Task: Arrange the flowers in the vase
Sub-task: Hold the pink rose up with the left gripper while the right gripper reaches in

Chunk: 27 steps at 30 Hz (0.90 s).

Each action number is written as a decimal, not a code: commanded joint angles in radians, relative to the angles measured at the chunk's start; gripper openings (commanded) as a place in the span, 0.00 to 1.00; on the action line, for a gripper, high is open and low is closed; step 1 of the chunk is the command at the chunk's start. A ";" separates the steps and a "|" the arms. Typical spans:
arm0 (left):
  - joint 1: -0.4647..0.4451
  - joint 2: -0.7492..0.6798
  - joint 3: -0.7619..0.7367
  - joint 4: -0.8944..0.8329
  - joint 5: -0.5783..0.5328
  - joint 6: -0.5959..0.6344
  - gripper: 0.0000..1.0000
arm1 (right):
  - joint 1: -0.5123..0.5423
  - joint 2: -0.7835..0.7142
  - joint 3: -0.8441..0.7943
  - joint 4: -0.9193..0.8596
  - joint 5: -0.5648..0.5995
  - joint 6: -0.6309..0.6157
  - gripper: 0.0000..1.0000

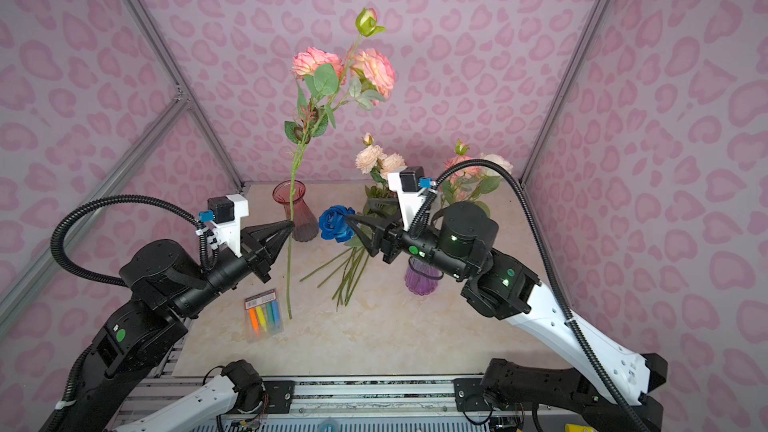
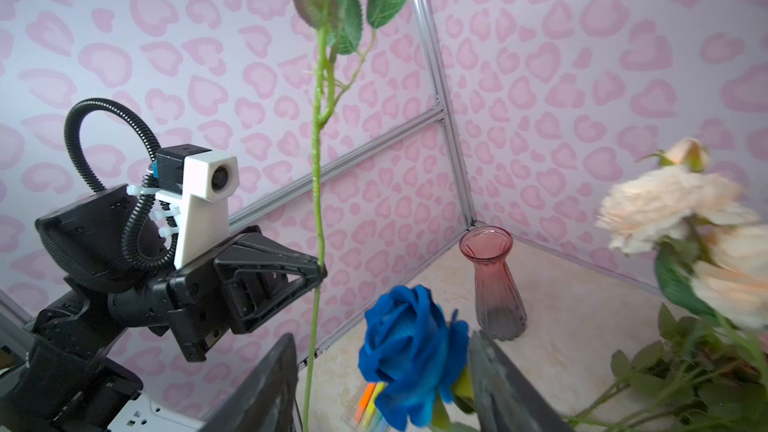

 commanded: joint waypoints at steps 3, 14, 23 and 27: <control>-0.001 -0.028 -0.011 0.059 0.045 -0.020 0.04 | 0.059 0.181 0.204 0.028 0.056 -0.060 0.67; 0.000 -0.041 -0.021 0.079 0.066 -0.021 0.04 | 0.064 0.363 0.355 0.088 -0.040 0.021 0.58; 0.000 -0.046 -0.025 0.113 0.021 -0.038 0.04 | 0.073 0.307 0.278 0.050 0.044 0.019 0.56; 0.000 -0.041 -0.023 0.121 0.011 -0.046 0.04 | 0.054 0.232 0.182 0.046 0.121 0.005 0.56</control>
